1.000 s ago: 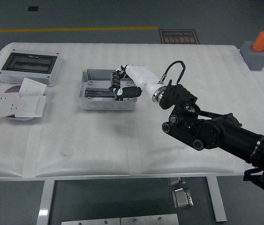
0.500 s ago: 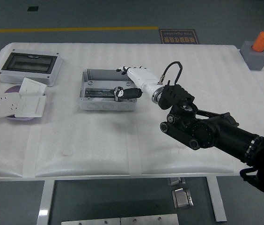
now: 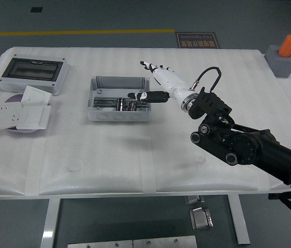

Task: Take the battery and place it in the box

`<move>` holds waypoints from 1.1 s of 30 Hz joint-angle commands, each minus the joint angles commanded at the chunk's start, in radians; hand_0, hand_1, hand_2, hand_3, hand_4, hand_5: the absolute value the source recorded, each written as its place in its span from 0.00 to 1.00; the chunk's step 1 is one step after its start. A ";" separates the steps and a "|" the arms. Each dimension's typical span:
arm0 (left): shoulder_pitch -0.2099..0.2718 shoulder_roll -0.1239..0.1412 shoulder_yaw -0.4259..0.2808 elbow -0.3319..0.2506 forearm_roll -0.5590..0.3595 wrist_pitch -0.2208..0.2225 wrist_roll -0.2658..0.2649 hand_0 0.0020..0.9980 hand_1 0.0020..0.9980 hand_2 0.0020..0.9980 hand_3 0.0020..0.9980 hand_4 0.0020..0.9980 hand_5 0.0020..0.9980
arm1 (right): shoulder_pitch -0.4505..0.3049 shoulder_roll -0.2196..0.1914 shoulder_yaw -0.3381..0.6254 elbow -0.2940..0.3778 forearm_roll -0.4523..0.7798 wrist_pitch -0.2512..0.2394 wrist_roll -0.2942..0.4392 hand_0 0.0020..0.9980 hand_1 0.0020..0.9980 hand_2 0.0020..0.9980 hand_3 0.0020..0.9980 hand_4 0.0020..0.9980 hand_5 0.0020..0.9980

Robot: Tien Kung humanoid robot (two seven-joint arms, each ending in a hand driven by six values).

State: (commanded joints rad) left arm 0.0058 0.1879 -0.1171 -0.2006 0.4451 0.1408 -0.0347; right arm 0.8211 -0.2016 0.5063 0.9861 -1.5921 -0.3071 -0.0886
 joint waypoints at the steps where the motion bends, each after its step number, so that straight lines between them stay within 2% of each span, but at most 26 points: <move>1: 0.001 0.000 0.003 0.000 -0.005 0.000 -0.001 0.59 0.62 0.42 0.62 0.58 0.48 | -0.013 -0.017 0.016 0.018 -0.009 0.001 -0.002 1.00 0.94 0.93 1.00 1.00 0.75; 4: 0.003 0.001 0.008 0.000 -0.013 0.000 0.000 0.59 0.62 0.42 0.62 0.58 0.48 | -0.052 -0.067 0.060 0.076 -0.033 0.004 -0.006 1.00 0.94 0.93 1.00 1.00 0.75; 5: 0.004 0.002 0.010 0.000 -0.016 0.000 0.001 0.59 0.62 0.42 0.62 0.56 0.47 | -0.065 -0.082 0.072 0.091 -0.038 0.005 -0.007 1.00 0.92 0.89 0.99 1.00 0.75; 7: 0.007 0.003 0.016 0.000 -0.025 0.001 0.000 0.59 0.62 0.42 0.62 0.56 0.47 | -0.093 -0.113 0.091 0.117 -0.042 0.003 -0.005 1.00 0.92 0.89 0.99 1.00 0.75; 12: 0.014 0.007 -0.006 0.004 -0.009 0.000 0.011 0.59 0.62 0.41 0.62 0.55 0.46 | -0.148 -0.160 0.116 0.130 -0.022 -0.007 0.007 1.00 0.89 0.87 0.96 1.00 0.75; 22: 0.026 0.019 -0.024 0.006 0.011 -0.009 0.028 0.59 0.62 0.42 0.62 0.54 0.45 | -0.242 -0.185 0.160 0.164 -0.046 -0.014 0.002 1.00 0.86 0.84 0.93 1.00 0.74; 23: 0.027 0.021 -0.025 0.006 0.013 -0.010 0.030 0.59 0.62 0.42 0.62 0.54 0.45 | -0.250 -0.186 0.164 0.167 -0.051 -0.013 0.001 0.85 0.74 0.77 0.83 1.00 0.71; 28: 0.032 0.028 -0.031 0.006 0.023 -0.014 0.039 0.59 0.62 0.42 0.62 0.54 0.45 | -0.288 -0.198 0.194 0.185 -0.076 -0.009 -0.005 0.85 0.74 0.77 0.83 1.00 0.71; 29: 0.033 0.029 -0.031 0.006 0.024 -0.016 0.041 0.59 0.62 0.45 0.61 0.55 0.44 | -0.294 -0.200 0.199 0.188 -0.079 -0.009 -0.005 0.74 0.71 0.75 0.80 1.00 0.68; 33: 0.034 0.035 -0.033 0.006 0.033 -0.021 0.050 0.59 0.62 0.45 0.61 0.55 0.44 | -0.318 -0.207 0.220 0.197 -0.092 -0.006 -0.007 0.74 0.71 0.75 0.80 1.00 0.68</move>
State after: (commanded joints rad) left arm 0.0400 0.2225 -0.1502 -0.1947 0.4782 0.1193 0.0149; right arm 0.5036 -0.4081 0.7262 1.1828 -1.6839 -0.3131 -0.0954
